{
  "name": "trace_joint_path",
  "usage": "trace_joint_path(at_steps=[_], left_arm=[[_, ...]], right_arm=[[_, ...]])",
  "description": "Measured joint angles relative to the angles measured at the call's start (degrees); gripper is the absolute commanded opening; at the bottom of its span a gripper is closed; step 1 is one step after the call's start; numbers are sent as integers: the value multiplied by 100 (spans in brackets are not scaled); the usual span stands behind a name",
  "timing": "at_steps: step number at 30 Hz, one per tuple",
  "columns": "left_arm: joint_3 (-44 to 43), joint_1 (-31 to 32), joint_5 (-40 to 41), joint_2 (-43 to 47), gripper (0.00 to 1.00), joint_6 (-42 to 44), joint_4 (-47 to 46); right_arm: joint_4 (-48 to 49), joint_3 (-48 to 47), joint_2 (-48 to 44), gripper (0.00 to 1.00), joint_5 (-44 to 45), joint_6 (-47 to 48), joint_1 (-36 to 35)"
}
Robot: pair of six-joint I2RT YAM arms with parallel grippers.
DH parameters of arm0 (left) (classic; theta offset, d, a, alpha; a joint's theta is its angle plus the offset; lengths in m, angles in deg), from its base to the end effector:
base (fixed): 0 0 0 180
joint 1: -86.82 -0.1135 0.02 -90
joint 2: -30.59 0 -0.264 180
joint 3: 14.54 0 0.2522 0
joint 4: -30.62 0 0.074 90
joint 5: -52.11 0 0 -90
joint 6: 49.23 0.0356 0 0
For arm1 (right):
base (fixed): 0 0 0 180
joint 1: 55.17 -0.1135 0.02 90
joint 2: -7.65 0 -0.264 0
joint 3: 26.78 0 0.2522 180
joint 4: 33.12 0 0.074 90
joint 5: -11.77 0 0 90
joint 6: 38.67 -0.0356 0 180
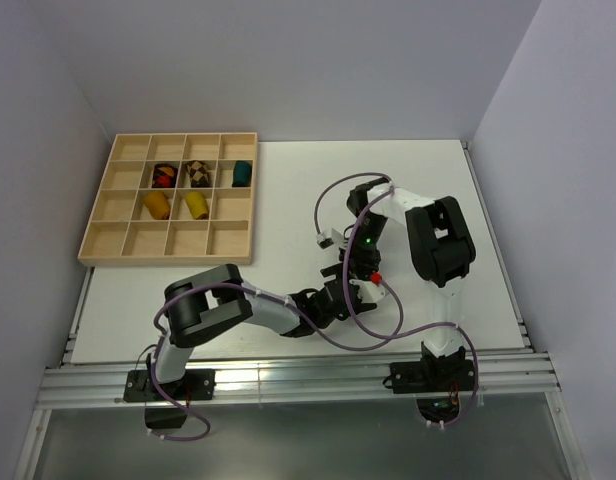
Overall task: Roll the socks
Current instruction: Roll the sock at the center of the board.
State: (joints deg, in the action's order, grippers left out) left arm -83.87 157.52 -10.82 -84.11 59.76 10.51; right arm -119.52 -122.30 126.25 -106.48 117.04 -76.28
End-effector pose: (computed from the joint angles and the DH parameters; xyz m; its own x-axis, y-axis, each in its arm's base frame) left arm 0.1485 -0.3751 0.1288 0.0958 0.6030 -0.7920 0.7119 0.5145 0.4779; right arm 0.3141 0.1393 0.1471 -0.2068 -0.9405 -0.2695 -0.8716 0.0519 0.4875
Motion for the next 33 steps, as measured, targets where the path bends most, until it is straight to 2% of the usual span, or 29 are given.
trace_joint_path(at_steps=[6, 12, 17, 20, 24, 26, 28, 30, 32, 33], left_arm=[[-92, 0, 2, -22, 89, 26, 122], [-575, -103, -232, -61, 88, -48, 984], [-999, -181, -474, -151, 83, -131, 1626], [-1082, -229, -664, -160, 77, -138, 1797], [-1211, -271, -859, -229, 60, -116, 1967], [-1250, -304, -927, -271, 57, -52, 1989], [-1281, -313, -944, -297, 49, -17, 2006], [-1307, -328, -968, -328, 52, -17, 2024], [-1349, -330, -957, -341, 49, -20, 2079], [-1379, -330, -953, -356, 42, -26, 2129]], right_arm=[[-33, -35, 31, 25, -20, 7, 24], [-44, -105, 63, 24, -4, 15, 179], [9, -151, 68, 24, 144, 13, 243], [33, -151, 66, 24, 179, 13, 243], [28, -146, 66, 24, 188, 76, 238], [24, -131, 66, 24, 195, 120, 234], [35, -107, 48, 23, 208, 153, 234], [39, -79, 28, 23, 232, 243, 225], [46, -72, 22, 23, 229, 275, 225], [50, -68, 15, 23, 234, 293, 225]])
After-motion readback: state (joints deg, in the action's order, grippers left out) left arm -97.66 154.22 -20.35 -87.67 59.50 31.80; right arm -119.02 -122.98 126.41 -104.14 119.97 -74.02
